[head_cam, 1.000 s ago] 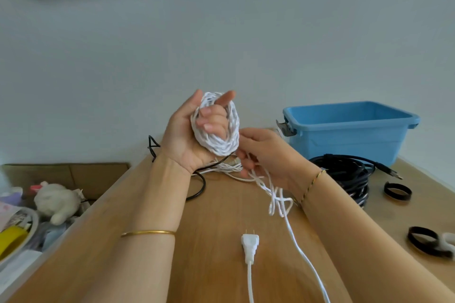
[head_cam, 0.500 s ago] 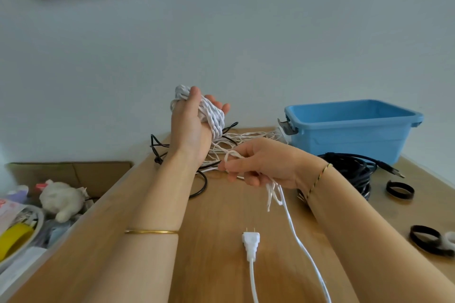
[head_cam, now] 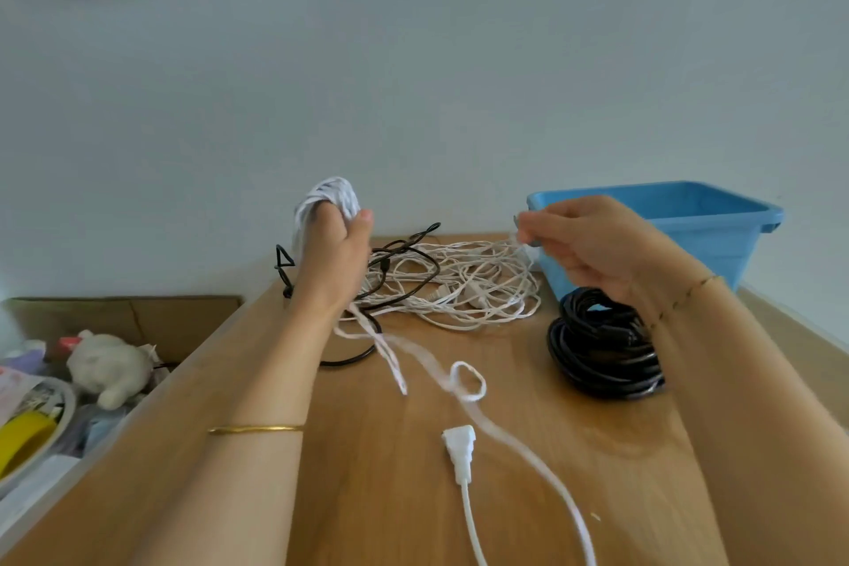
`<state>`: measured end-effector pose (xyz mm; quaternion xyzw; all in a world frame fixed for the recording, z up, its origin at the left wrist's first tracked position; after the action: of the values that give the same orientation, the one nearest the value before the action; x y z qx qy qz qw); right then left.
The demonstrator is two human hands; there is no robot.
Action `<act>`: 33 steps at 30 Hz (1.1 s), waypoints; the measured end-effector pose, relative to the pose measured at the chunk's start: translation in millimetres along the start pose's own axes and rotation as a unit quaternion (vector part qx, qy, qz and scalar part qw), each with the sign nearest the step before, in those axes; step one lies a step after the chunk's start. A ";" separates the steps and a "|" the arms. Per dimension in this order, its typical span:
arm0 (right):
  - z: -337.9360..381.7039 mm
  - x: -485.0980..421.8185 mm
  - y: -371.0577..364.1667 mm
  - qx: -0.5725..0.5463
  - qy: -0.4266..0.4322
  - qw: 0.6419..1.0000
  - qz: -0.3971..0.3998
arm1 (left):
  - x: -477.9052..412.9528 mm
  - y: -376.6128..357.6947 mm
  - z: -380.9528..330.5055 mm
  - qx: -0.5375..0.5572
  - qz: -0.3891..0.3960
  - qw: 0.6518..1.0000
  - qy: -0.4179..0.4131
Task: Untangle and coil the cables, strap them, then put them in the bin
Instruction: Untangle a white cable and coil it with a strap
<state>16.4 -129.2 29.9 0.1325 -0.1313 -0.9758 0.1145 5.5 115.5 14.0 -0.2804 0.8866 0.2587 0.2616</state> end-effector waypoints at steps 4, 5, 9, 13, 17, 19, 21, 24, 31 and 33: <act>1.9 2.1 -3.2 0.047 0.020 0.999 -0.001 | -2.7 3.6 2.8 0.043 0.001 0.998 0.036; 2.0 1.7 -14.9 0.057 0.019 0.998 0.019 | -1.7 1.6 -1.4 0.050 0.011 0.998 0.035; -1.0 -1.2 -71.5 0.105 0.025 0.991 0.084 | 2.1 -4.5 -16.6 0.111 0.052 0.991 0.046; -17.3 -3.4 -103.4 0.123 0.047 0.987 0.092 | 3.7 -6.3 -29.5 0.221 0.078 0.969 0.076; -27.2 -0.8 -121.1 0.078 0.077 0.986 0.129 | 8.6 -9.9 -47.9 0.328 0.107 0.934 0.093; -28.2 -0.3 -125.8 0.108 0.112 0.980 0.125 | 10.3 -10.0 -55.3 0.379 0.111 0.913 0.103; -28.1 -1.1 -125.7 0.108 0.126 0.980 0.108 | 10.1 -8.4 -59.3 0.415 0.112 0.897 0.106; -27.4 -2.5 -120.1 0.068 0.128 0.986 0.081 | 6.0 -3.0 -55.9 0.455 0.088 0.878 0.117; -35.1 -12.9 -93.5 0.266 0.085 0.952 0.123 | -3.9 12.1 -37.5 0.520 -0.008 0.844 0.130; -36.7 -11.6 -89.6 0.350 0.058 0.917 0.181 | -4.4 9.1 -34.2 0.465 -0.017 0.879 0.106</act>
<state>21.0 -50.4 -27.3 0.1944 -0.4791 -0.8208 0.2429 -8.0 102.8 44.5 -0.1672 0.9226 -0.2186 0.2704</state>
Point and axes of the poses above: each hand's wrist, its own x-axis away from the middle knuckle, its own y-axis out of the back of the hand, z = x × y, the point moved 3 cm from there along -x, towards the middle knuckle, and after that the axes turned 2 degrees about y, right-handed, at the moved point
